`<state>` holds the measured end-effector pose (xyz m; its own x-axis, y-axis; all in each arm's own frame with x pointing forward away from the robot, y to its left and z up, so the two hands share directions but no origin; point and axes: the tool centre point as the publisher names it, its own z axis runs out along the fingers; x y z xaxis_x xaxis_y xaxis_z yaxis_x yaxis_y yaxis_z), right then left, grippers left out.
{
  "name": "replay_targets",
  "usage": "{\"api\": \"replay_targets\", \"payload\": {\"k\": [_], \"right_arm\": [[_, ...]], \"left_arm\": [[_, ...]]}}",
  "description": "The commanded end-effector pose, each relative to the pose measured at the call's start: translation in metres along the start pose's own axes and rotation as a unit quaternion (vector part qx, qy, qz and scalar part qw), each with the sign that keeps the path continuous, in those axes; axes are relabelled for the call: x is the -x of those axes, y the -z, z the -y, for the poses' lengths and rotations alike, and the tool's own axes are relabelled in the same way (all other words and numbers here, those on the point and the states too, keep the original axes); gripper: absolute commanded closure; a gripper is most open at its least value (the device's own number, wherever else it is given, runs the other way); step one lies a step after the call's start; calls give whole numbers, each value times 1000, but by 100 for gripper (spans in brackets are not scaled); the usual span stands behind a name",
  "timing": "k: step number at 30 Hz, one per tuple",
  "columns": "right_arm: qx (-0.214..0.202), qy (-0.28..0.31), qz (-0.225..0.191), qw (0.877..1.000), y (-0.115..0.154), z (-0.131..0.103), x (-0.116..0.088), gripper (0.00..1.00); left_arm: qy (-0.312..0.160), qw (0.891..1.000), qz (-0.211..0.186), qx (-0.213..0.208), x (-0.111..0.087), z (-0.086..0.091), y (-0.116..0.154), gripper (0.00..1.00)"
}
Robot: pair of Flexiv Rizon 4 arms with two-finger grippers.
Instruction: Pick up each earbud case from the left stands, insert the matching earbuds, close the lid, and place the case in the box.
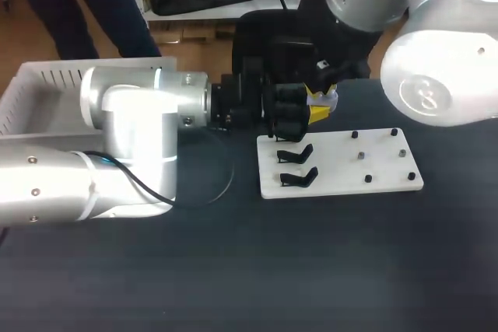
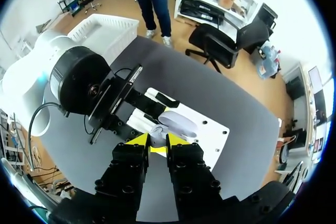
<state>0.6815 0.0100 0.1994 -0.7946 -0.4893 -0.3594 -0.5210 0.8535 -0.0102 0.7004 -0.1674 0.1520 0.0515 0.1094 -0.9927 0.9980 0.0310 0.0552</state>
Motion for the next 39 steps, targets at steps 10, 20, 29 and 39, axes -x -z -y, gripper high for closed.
{"api": "replay_targets", "payload": {"k": [10, 20, 29, 39], "right_arm": [[-13, 3, -7, 1000, -4, -2, -1, 100], [-14, 1, -5, 1000, -4, -1, 0, 70], [-16, 3, -3, 1000, -2, 0, 2, 72], [0, -18, 49, 999, 24, 4, 18, 63]], "left_arm": [[-2, 1000, 4, 3, 0, 1, -1, 100], [-2, 1000, 4, 3, 0, 1, -1, 100], [-2, 1000, 4, 3, 0, 1, -1, 100], [-2, 1000, 4, 3, 0, 1, -1, 100]]}}
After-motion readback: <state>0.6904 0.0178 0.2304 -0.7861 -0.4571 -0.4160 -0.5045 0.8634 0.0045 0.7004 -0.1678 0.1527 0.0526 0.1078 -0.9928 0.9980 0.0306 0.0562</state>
